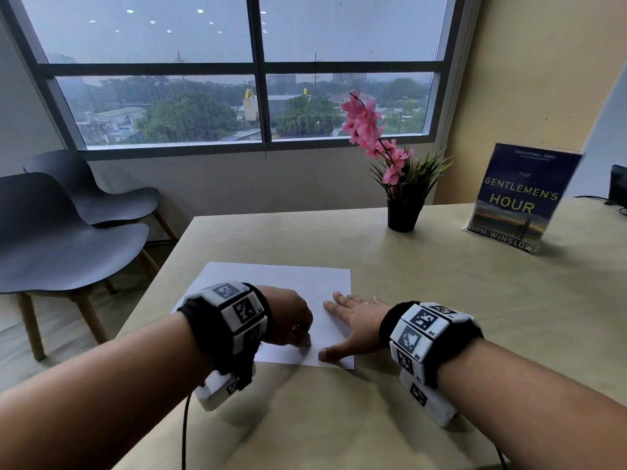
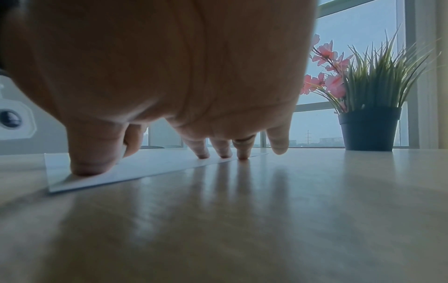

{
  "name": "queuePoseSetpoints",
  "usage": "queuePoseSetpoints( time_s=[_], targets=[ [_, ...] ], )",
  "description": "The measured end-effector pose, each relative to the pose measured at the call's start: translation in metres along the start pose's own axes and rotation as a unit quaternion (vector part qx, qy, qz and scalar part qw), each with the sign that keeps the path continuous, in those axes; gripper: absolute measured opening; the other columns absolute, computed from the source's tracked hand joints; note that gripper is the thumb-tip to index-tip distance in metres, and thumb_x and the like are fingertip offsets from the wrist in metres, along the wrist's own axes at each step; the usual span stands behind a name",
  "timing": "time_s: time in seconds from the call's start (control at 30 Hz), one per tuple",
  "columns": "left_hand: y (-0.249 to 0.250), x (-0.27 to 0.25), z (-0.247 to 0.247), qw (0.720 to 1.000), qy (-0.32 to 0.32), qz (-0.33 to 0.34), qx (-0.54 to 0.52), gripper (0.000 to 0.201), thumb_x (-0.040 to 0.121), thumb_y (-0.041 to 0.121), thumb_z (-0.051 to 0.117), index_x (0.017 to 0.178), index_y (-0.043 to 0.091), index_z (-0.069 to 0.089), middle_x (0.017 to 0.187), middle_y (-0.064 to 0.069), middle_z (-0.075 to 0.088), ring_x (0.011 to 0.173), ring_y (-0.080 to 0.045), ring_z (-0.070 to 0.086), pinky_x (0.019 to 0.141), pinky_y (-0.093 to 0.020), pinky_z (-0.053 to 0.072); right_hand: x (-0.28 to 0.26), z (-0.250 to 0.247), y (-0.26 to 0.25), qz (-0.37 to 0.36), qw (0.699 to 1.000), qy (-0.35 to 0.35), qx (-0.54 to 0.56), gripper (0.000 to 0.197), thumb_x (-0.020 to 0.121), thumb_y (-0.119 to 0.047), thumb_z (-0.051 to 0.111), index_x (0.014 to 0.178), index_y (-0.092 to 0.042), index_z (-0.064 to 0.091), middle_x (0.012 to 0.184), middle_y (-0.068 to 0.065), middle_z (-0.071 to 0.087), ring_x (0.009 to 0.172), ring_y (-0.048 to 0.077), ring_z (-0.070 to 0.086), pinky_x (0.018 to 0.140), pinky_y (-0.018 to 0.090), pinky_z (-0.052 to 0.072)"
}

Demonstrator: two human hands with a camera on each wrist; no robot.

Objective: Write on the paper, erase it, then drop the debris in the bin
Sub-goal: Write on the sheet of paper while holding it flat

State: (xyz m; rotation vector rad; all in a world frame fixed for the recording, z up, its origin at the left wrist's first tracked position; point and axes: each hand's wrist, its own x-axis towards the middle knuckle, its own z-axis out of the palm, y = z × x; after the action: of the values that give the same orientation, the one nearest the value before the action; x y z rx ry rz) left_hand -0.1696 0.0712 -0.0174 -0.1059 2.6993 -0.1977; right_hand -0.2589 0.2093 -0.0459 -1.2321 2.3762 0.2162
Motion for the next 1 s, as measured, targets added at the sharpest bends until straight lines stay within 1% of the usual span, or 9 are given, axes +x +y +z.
queuePoseSetpoints(
  time_s=[0.17,0.3,0.37,0.47,0.53,0.63,0.8,0.9,1.0],
  targets=[
    [-0.011,-0.004,0.0,0.999,0.009,-0.028,-0.027,0.033,0.092,0.047,0.05,0.108,0.022,0.064,0.111,0.0,0.064,0.087,-0.02,0.054,0.074,-0.026,0.039,-0.002,0.0,-0.001,0.003,1.0,-0.003,-0.002,0.102,0.08,-0.074,0.047,0.154,-0.028,-0.006,0.161,-0.004,-0.015,0.149,0.015,-0.008,0.12,0.046,-0.003],
    [-0.006,-0.01,0.007,1.0,-0.003,-0.002,-0.018,0.031,0.092,0.048,0.05,0.105,0.024,0.064,0.109,0.002,0.064,0.097,-0.021,0.06,0.076,-0.027,0.043,-0.001,0.0,-0.001,0.003,1.0,-0.004,-0.001,0.102,0.08,-0.074,0.047,0.154,-0.028,-0.006,0.161,-0.005,-0.015,0.149,0.014,-0.008,0.12,0.045,-0.003],
    [-0.013,-0.009,0.006,0.999,-0.002,-0.018,-0.028,0.033,0.092,0.049,0.05,0.105,0.023,0.064,0.109,0.002,0.064,0.092,-0.021,0.058,0.078,-0.029,0.044,-0.001,0.0,-0.001,0.004,1.0,-0.003,0.0,0.103,0.079,-0.075,0.047,0.153,-0.029,-0.006,0.161,-0.005,-0.015,0.149,0.014,-0.008,0.12,0.045,-0.003],
    [-0.018,-0.009,0.004,0.999,0.008,-0.036,-0.026,0.032,0.092,0.048,0.049,0.105,0.022,0.064,0.109,0.0,0.064,0.083,-0.018,0.051,0.073,-0.027,0.04,0.0,0.0,-0.001,0.006,1.0,-0.003,-0.001,0.103,0.079,-0.075,0.047,0.154,-0.029,-0.006,0.161,-0.005,-0.015,0.149,0.014,-0.008,0.12,0.045,-0.003],
    [-0.013,-0.009,0.005,1.0,0.002,-0.017,-0.014,0.031,0.093,0.046,0.049,0.106,0.022,0.063,0.11,0.001,0.063,0.087,-0.02,0.054,0.073,-0.026,0.038,0.0,0.0,-0.001,0.006,1.0,-0.004,-0.001,0.103,0.079,-0.075,0.047,0.154,-0.028,-0.007,0.161,-0.004,-0.015,0.149,0.015,-0.008,0.12,0.045,-0.003],
    [-0.007,-0.011,0.006,1.0,-0.003,-0.001,-0.002,0.031,0.093,0.047,0.049,0.107,0.023,0.063,0.112,0.002,0.062,0.101,-0.022,0.058,0.074,-0.026,0.038,-0.001,-0.001,-0.001,0.005,1.0,-0.005,-0.002,0.103,0.079,-0.075,0.047,0.154,-0.028,-0.007,0.161,-0.004,-0.015,0.149,0.015,-0.008,0.12,0.045,-0.003],
    [-0.007,-0.006,0.002,1.0,0.011,-0.011,-0.021,0.032,0.092,0.048,0.05,0.107,0.023,0.063,0.112,0.001,0.063,0.094,-0.02,0.058,0.075,-0.027,0.041,-0.001,0.0,-0.001,0.006,1.0,-0.004,-0.005,0.103,0.08,-0.075,0.046,0.154,-0.028,-0.007,0.161,-0.004,-0.015,0.15,0.016,-0.007,0.119,0.045,-0.002],
    [0.002,-0.007,0.004,1.0,-0.001,0.01,-0.006,0.031,0.092,0.048,0.049,0.109,0.025,0.063,0.113,0.003,0.063,0.101,-0.021,0.059,0.077,-0.027,0.041,-0.001,0.0,-0.001,0.006,1.0,-0.004,-0.003,0.103,0.08,-0.075,0.047,0.154,-0.027,-0.007,0.161,-0.003,-0.015,0.15,0.016,-0.007,0.119,0.045,-0.002],
    [0.001,-0.005,-0.001,1.0,0.002,-0.005,-0.009,0.034,0.092,0.049,0.049,0.11,0.024,0.062,0.114,0.001,0.062,0.103,-0.021,0.059,0.081,-0.03,0.043,-0.002,-0.001,-0.002,0.005,1.0,-0.005,-0.006,0.102,0.08,-0.074,0.047,0.154,-0.027,-0.007,0.162,-0.003,-0.015,0.15,0.016,-0.007,0.119,0.045,-0.002]
  ],
)
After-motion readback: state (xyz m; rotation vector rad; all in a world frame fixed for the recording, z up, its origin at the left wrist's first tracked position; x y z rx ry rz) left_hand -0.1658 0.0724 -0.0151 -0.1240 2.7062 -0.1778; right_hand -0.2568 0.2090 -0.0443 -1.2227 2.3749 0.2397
